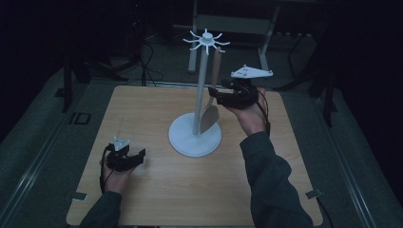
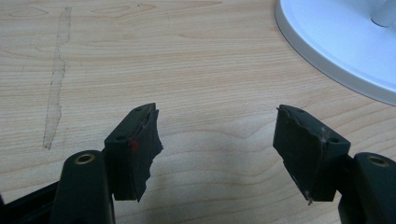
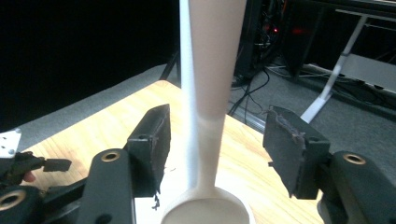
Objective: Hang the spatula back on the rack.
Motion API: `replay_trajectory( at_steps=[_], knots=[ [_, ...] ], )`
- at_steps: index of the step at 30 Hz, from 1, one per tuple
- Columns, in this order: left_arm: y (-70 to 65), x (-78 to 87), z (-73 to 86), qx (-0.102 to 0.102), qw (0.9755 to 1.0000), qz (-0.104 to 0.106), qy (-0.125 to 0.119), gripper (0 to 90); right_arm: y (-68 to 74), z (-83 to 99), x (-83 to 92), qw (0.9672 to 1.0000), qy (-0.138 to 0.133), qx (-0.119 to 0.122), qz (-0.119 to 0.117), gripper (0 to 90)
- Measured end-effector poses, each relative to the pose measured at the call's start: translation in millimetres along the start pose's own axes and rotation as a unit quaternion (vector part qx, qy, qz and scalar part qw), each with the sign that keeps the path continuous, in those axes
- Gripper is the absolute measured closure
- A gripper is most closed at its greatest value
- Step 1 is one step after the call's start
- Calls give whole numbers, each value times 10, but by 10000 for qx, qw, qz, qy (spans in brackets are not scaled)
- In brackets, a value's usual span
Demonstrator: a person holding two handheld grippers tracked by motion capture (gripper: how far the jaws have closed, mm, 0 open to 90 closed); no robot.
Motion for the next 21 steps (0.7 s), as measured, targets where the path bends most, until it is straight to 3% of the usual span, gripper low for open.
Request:
replay_trajectory(
  at_steps=[16,21],
  knots=[
    [1,0,-4,6,10000,-14,-16,314,33,40,69,9995,126,171,233,344],
    [0,-2,-4,7,10000,-12,-14,314,13,88,112,9993,177,103,325,343]
  ],
)
Point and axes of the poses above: each handheld gripper's, and its own axes: x roughly backward along the jaws, z roughly out of its underside, y roughly to its left, the point moved 6 cm from there along -x, roughly forward along the jaws, and after that the axes turned 3 degrees about z, right-handed, at the moved point
